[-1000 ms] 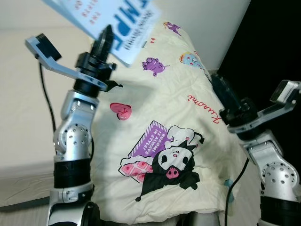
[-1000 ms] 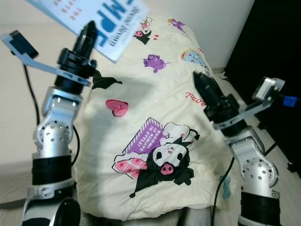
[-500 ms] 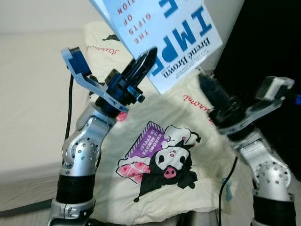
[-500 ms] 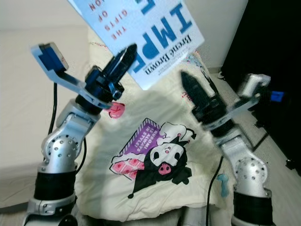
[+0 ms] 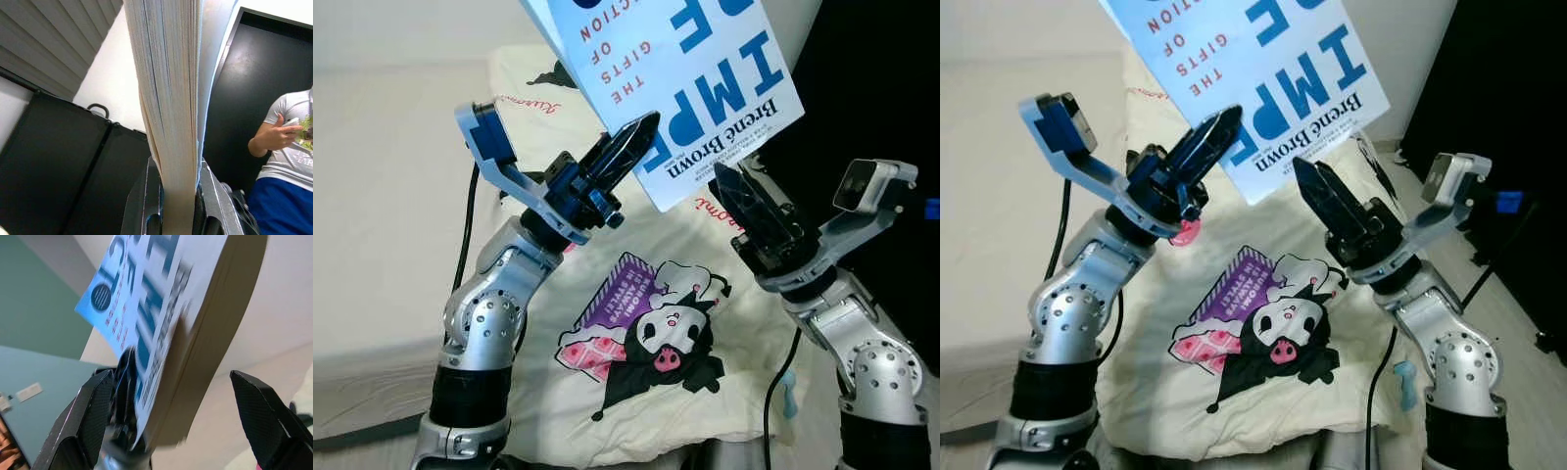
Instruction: Clean up the room
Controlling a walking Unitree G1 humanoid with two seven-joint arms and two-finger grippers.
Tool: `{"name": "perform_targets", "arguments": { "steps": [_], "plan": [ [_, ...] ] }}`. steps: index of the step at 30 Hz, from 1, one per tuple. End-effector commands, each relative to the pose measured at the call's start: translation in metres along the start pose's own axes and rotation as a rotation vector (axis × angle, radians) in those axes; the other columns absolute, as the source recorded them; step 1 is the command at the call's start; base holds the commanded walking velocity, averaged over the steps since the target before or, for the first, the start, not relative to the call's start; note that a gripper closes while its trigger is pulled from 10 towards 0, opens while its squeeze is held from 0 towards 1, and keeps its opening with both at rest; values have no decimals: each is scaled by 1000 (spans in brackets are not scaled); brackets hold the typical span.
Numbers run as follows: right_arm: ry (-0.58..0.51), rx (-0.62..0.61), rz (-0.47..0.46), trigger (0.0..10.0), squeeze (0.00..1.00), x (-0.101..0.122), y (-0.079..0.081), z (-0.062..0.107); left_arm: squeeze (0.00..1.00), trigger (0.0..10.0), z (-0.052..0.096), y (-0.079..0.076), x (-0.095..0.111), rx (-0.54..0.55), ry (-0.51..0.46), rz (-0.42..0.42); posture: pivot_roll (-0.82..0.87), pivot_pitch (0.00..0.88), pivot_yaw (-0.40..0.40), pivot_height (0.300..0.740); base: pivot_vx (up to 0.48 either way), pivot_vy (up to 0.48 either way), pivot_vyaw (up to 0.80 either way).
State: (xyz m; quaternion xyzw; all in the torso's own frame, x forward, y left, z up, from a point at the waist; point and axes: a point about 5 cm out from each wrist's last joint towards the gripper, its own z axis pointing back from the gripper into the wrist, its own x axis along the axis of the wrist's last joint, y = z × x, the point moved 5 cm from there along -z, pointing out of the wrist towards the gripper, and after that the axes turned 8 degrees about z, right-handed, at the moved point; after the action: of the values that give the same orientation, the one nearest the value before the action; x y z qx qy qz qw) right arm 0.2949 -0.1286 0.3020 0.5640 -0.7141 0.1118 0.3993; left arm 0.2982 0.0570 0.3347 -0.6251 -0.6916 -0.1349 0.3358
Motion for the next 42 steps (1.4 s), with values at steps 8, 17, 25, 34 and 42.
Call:
{"name": "perform_targets", "arguments": {
  "steps": [8,17,25,34,42],
  "plan": [
    [-68,-28,25,0,0,15,-5,3,0,0,-3,-21,0,-98,9,8,59,148,-6,469,0,0,0],
    [-73,26,19,0,0,15,5,2,0,0,-1,-20,-1,-88,14,9,59,145,-7,469,0,0,0],
    [-77,21,29,0,0,16,4,2,0,0,3,-13,-6,-49,30,13,59,145,-7,469,0,0,0],
    [-4,-189,165,0,0,11,-33,9,1000,10000,33,64,-6,381,-34,-36,58,154,2,469,0,0,0],
    [64,-359,229,0,0,5,-60,24,1000,10000,102,128,24,820,-178,-83,64,157,0,469,0,0,0]
  ]
}}
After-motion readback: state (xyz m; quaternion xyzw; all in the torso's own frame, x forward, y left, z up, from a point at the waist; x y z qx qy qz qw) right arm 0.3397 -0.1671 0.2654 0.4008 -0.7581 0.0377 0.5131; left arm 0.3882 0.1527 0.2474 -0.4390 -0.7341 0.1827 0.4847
